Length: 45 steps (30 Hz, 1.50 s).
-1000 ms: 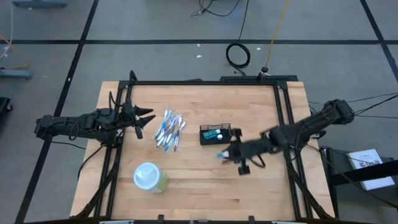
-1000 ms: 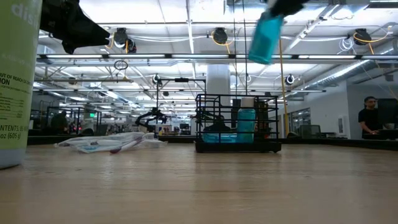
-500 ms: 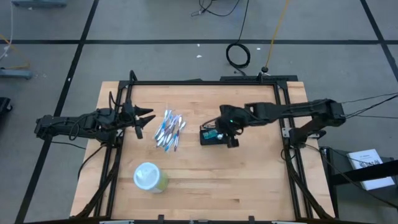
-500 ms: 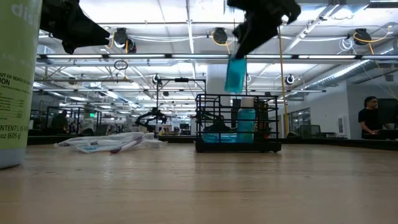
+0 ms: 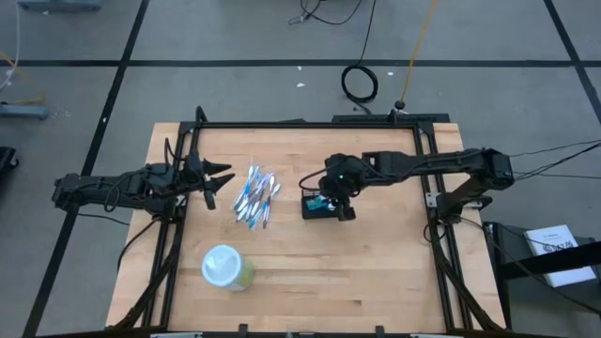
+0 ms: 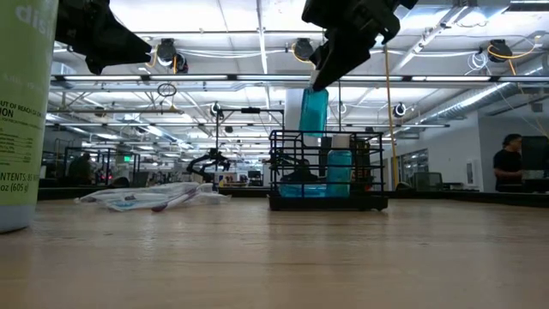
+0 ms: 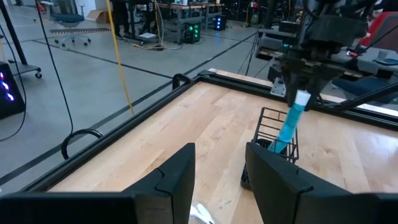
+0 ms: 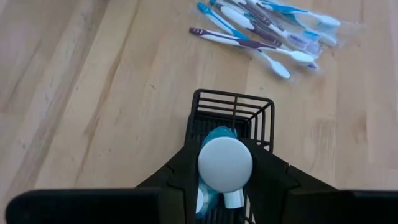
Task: Pick & Place toothbrushing station
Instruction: Put the blue mouthwash into the black mesh organizer
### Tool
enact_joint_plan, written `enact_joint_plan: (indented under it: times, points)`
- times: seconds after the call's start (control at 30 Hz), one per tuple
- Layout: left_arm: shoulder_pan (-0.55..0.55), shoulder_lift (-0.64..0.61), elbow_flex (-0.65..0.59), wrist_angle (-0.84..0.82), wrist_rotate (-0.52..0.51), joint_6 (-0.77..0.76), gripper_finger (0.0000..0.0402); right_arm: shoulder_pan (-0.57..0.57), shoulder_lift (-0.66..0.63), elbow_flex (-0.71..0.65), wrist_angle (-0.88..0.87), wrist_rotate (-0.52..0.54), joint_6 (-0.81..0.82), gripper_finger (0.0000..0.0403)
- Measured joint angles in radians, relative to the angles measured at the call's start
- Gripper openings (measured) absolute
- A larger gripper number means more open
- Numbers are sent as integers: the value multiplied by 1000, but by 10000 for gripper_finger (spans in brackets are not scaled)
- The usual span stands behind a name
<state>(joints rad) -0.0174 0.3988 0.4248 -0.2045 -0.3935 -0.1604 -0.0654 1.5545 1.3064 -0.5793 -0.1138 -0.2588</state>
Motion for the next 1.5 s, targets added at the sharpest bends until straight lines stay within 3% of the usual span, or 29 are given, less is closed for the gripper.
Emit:
enact_joint_plan:
  times: [1.5]
  points:
    - [0,0,0,-1,0,0,150,28,-13,-5,-31,10,115,91]
